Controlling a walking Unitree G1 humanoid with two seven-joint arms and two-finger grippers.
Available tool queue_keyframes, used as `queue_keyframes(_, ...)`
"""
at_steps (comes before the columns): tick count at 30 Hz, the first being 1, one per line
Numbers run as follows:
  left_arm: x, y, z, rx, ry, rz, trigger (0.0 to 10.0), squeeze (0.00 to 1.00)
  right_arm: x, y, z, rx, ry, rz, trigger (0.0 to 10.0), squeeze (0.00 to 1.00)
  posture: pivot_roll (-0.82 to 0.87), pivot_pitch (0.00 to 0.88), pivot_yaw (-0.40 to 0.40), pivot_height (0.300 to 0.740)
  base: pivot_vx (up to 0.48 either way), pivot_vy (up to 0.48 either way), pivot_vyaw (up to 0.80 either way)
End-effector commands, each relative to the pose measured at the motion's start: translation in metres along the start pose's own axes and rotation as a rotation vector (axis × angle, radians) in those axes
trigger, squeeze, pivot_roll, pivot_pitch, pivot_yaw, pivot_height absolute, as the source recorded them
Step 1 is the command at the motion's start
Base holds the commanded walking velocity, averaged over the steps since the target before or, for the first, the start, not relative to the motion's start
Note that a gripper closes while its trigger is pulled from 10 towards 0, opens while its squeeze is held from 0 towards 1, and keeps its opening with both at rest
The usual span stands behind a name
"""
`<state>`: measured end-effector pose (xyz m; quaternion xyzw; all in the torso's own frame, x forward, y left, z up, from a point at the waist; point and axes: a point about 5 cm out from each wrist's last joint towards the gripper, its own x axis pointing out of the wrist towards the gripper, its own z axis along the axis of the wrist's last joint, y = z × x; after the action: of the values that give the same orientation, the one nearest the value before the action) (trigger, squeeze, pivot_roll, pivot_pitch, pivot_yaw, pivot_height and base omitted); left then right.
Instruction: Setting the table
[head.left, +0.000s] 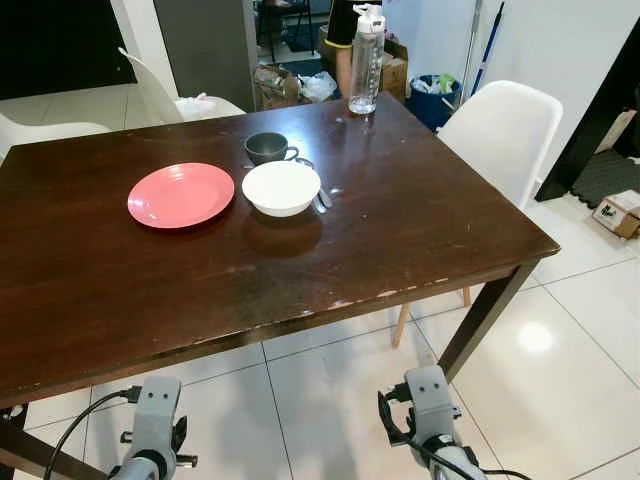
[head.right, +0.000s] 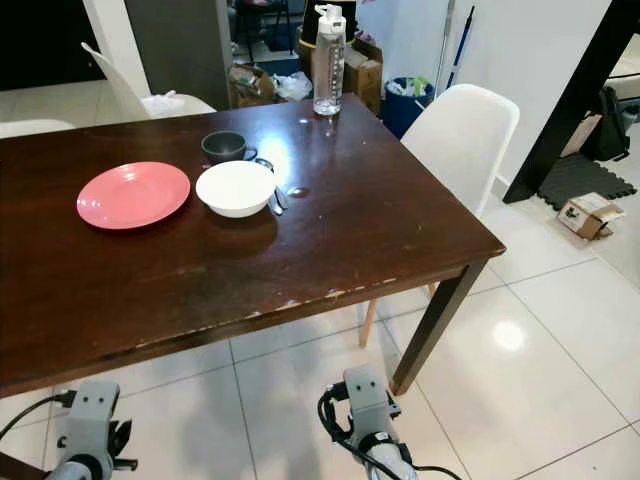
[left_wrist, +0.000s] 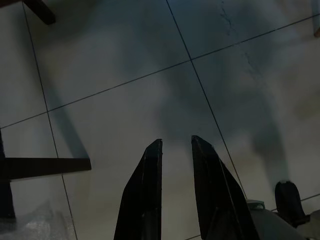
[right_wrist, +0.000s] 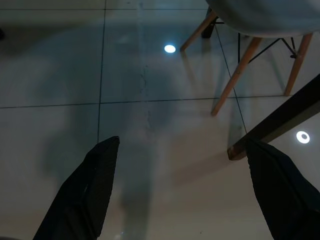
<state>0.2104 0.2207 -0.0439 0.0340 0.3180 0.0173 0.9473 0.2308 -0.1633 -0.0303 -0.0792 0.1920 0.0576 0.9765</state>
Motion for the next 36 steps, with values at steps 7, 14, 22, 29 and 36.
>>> queue_keyframes(7,-0.003,0.004,-0.011,0.007,0.037,0.020,10.0,0.00,0.002,0.002,0.000,0.008,0.010,0.007,10.0,0.00,-0.17,0.000,0.078,0.740,0.000,0.000,0.00)
queue_keyframes(14,-0.002,0.004,-0.011,0.003,0.039,0.023,10.0,0.00,0.003,0.001,0.002,0.007,0.007,0.011,10.0,0.00,-0.18,0.000,0.076,0.740,0.000,0.000,0.00)
queue_keyframes(22,0.000,-0.003,-0.011,-0.003,0.041,0.016,10.0,0.00,0.002,-0.007,0.001,-0.004,0.006,0.002,10.0,0.00,-0.17,0.000,0.067,0.740,0.000,0.000,0.00)
queue_keyframes(29,-0.005,0.004,-0.015,0.021,0.039,0.022,10.0,0.00,0.000,-0.015,0.002,-0.004,-0.007,-0.003,10.0,0.00,-0.10,0.007,0.081,0.740,0.000,0.000,0.00)
queue_keyframes(36,-0.012,0.017,-0.021,0.040,0.042,0.032,10.0,0.00,-0.006,-0.011,0.000,0.035,-0.025,0.026,10.0,0.00,-0.09,0.006,0.077,0.740,0.000,0.000,0.00)
